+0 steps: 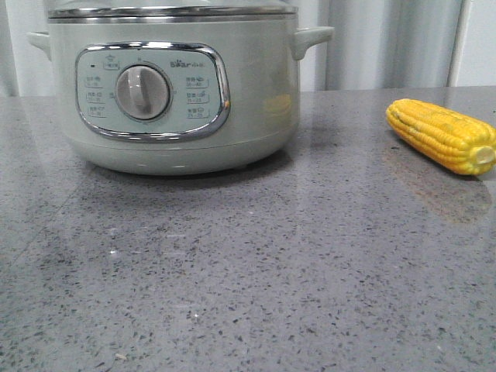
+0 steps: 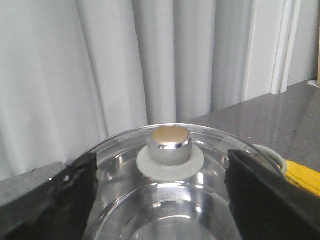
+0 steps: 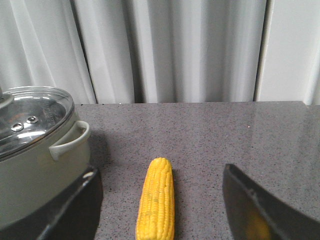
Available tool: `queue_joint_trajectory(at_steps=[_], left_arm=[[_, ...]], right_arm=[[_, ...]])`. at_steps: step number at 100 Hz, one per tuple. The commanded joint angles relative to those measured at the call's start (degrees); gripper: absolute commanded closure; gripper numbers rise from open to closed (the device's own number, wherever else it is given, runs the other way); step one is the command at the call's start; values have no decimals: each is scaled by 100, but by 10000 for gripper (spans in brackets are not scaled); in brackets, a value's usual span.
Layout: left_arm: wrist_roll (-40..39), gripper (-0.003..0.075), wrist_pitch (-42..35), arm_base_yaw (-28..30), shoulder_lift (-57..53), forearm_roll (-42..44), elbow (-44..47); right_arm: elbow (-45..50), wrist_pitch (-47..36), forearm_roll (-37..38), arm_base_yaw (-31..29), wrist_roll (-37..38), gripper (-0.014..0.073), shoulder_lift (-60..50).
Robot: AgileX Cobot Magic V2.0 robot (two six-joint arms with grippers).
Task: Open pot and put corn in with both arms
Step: 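Lower the left gripper onto the lid knob and grasp it, then lift the glass lid off the pot with the left gripper and set it aside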
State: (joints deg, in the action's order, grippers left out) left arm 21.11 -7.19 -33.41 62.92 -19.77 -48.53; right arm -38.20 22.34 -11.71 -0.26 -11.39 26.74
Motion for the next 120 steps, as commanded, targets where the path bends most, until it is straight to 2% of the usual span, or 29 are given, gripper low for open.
queue_joint_trajectory(at_steps=[1, 31, 68, 80, 87, 98, 106, 120], left_arm=[[3, 235, -558, -95, 508, -14, -648], [3, 237, -481, -95, 1848, -50, -1790], [-7, 237, -726, -95, 2519, -86, -1860], [-7, 249, -726, -95, 2586, -373, -1860], [-7, 307, -729, -95, 2586, -429, -1860], [-45, 477, -729, -95, 2573, -481, -1860], [-45, 561, -698, -95, 2538, -559, -1917], [-45, 598, -662, -95, 2412, -559, -2205]], right_arm=[[-196, -392, -91, 10, -55, 167, 66], [-196, -392, -116, 10, -55, 167, 66], [-196, -392, -116, 10, -55, 167, 66], [-196, -392, -116, 10, -55, 167, 66], [-196, -392, -116, 10, -55, 167, 66], [-196, -392, -116, 10, -55, 167, 66], [-196, -388, -116, 10, -55, 167, 66], [-196, -388, -124, 10, -55, 167, 66]])
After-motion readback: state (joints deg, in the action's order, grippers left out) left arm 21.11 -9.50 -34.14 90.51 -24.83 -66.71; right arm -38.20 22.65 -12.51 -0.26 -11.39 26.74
